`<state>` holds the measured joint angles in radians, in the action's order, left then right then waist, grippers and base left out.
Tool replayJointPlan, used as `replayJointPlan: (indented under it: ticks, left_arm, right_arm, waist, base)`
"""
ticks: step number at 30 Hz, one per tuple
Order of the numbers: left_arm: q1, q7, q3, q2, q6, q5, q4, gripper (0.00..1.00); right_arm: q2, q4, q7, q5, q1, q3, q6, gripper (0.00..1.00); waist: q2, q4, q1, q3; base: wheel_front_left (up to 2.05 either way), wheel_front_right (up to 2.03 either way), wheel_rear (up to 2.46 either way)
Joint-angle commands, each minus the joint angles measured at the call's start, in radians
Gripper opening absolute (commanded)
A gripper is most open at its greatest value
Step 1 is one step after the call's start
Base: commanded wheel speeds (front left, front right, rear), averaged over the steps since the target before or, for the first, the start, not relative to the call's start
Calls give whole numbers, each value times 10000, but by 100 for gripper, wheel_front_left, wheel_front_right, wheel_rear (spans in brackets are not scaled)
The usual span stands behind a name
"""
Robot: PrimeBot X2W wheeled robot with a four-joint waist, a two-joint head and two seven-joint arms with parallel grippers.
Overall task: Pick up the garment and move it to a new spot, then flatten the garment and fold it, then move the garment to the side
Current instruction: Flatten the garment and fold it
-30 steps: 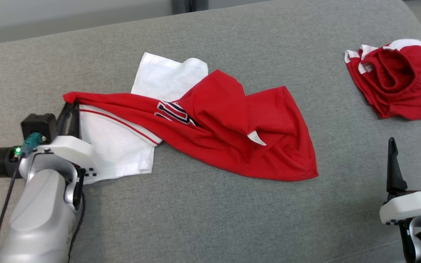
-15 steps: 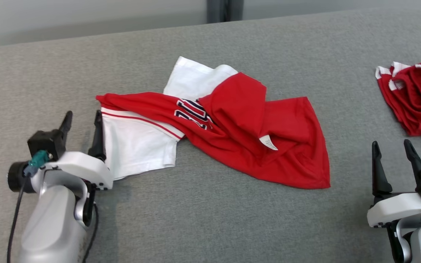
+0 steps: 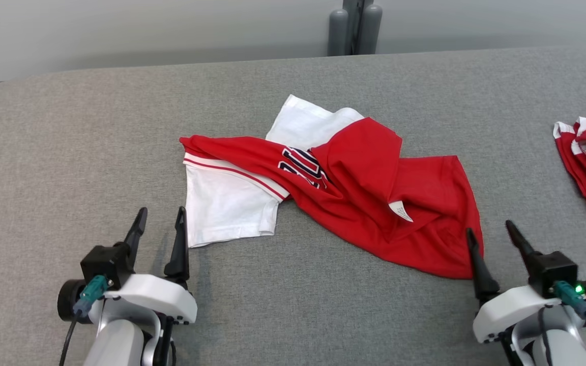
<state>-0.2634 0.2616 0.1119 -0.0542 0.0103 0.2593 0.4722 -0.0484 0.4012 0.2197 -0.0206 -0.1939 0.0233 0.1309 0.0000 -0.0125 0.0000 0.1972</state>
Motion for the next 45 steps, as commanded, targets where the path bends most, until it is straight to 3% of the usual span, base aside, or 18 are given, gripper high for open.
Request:
replayJointPlan:
  ticks: [1,14,15,17,23,26,28,45]
  left_arm:
    - [153,45,40,-35,-57,87,-134,100]
    - [469,45,670,14,-380,420,-552,100]
    - [493,45,679,15,-388,421,-568,100]
    - [542,45,688,14,-399,413,-588,100]
    - [622,45,668,17,-420,360,-622,100]
    - [624,46,656,17,-425,325,-627,100]
    - [602,46,646,14,-417,309,-633,100]
    - [564,46,674,16,-319,286,-557,100]
  right_arm:
    - [-54,100,-94,71,134,-129,-3,100]
    - [-117,1526,-427,168,-134,-580,-3,100]
    - [-110,1575,-409,175,-134,-600,-3,95]
    - [-97,1635,-332,203,-91,-609,-3,52]
    - [-66,1690,-206,262,112,-603,-3,29]
    - [-57,1714,-203,336,153,-570,-3,7]
    - [-51,1699,-163,352,139,-513,-3,0]
    - [-60,1014,139,489,633,1092,-3,0]
  waist:
    - [0,71,0,-49]
    - [0,263,0,-64]
    - [0,256,0,-70]
    - [0,227,0,-92]
    - [0,86,0,-153]
    - [0,2,0,-147]
    - [0,-41,0,-129]
    - [0,-394,0,-32]
  base:
    - [0,0,0]
    - [0,0,0]
    - [0,0,0]
    - [0,0,0]
    - [0,0,0]
    - [0,0,0]
    - [0,0,0]
    - [0,0,0]
